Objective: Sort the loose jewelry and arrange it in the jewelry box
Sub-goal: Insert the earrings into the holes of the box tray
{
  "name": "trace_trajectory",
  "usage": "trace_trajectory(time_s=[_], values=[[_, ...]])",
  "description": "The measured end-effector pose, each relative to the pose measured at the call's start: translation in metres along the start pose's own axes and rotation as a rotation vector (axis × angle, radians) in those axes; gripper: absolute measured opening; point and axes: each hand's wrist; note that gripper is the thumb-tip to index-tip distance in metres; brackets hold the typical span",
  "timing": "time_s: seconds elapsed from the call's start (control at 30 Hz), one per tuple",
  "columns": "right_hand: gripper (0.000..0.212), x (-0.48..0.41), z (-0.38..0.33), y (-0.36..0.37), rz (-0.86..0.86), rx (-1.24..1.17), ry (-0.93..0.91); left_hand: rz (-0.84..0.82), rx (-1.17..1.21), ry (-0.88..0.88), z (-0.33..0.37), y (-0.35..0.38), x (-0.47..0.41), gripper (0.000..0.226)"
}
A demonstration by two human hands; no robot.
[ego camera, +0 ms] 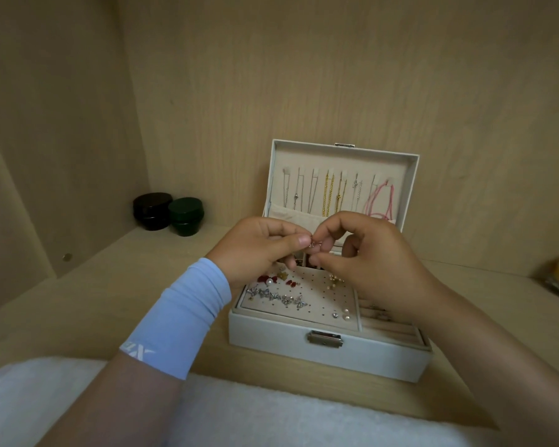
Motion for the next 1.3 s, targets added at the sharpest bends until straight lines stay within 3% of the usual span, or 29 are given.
trace_trajectory(time_s=[0.17, 0.5, 0.7, 0.93, 1.3], values=[[0.015, 0.0, 0.001, -0.001, 0.097, -0.034, -0.036, -0.04, 0.122, -0.038, 0.003, 0.002, 0.002, 0.013], [0.011, 0.0, 0.006, -0.002, 0.091, 0.033, -0.133, -0.079, -0.043, -0.031, 0.004, 0.0, 0.005, 0.012], [0.009, 0.003, 0.007, -0.008, -0.036, 0.071, -0.147, -0.034, -0.325, 0.118, 0.003, -0.007, 0.009, 0.008], [0.004, 0.01, 0.005, -0.006, -0.325, 0.302, -0.076, -0.206, -0.623, 0.148, -0.004, -0.012, 0.011, 0.009], [0.003, 0.013, -0.002, 0.001, -0.325, 0.47, -0.119, -0.209, -0.683, 0.164, -0.006, -0.009, 0.01, 0.009]])
Point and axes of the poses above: each hand's wrist, its own x-axis away from the middle knuckle, its own y-axis out of the palm, z = x × y, and after that the axes turned 8 degrees about -x, right-handed
